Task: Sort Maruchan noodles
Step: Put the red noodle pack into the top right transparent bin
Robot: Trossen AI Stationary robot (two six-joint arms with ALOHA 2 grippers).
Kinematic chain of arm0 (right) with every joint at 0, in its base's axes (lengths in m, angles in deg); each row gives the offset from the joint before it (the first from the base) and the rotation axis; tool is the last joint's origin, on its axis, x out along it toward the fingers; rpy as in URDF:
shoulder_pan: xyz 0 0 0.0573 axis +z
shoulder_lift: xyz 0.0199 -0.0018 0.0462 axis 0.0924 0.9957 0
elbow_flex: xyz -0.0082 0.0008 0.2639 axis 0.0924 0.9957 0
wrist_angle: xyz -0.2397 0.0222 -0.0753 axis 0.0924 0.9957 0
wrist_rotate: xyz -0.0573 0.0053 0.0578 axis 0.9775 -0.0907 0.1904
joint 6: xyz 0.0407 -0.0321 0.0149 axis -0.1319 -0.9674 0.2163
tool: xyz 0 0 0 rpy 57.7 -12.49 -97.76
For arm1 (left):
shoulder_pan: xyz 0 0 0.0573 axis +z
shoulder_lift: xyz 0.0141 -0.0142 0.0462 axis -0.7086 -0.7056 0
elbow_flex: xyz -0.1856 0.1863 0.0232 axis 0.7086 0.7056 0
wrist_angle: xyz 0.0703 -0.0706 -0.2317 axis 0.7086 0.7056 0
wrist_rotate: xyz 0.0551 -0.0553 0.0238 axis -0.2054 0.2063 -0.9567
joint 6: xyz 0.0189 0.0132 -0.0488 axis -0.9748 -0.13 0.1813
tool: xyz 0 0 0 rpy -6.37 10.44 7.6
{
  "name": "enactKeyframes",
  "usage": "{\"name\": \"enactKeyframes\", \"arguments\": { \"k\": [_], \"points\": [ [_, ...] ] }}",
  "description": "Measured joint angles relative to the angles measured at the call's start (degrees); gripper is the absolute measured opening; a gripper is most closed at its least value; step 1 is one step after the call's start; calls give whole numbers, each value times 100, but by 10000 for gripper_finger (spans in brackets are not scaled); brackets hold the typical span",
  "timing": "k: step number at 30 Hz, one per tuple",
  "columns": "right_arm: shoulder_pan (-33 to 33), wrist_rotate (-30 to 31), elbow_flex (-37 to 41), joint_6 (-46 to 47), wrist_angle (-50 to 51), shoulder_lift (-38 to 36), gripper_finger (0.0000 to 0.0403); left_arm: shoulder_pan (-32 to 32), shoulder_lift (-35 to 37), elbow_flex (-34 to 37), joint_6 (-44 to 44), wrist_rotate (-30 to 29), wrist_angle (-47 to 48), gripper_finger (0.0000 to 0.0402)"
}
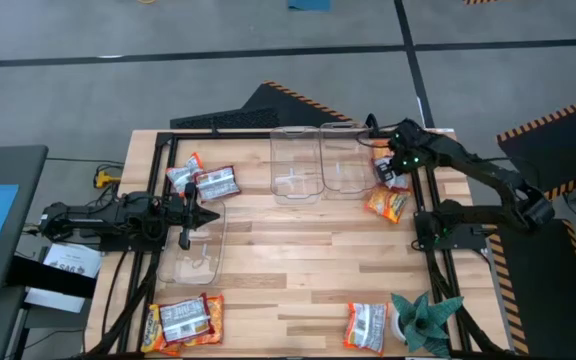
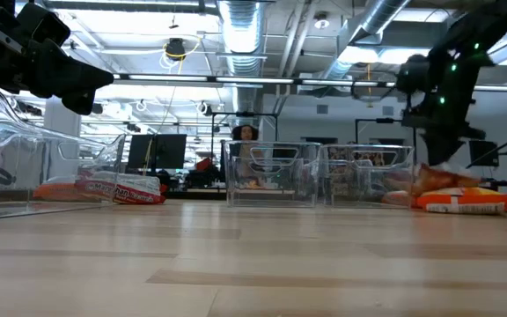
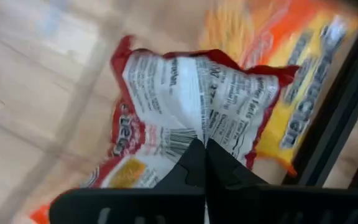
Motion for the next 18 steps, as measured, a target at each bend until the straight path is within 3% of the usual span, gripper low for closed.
{"name": "enactKeyframes", "arguments": {
  "k": [11, 18],
  "points": [
    [356, 249, -573, 187, 135, -1248, 7, 2, 1, -1, 0, 1, 0, 0],
    [555, 287, -794, 243, -394, -1672, 7, 2, 0, 0, 0, 0, -1, 0]
  ]
}}
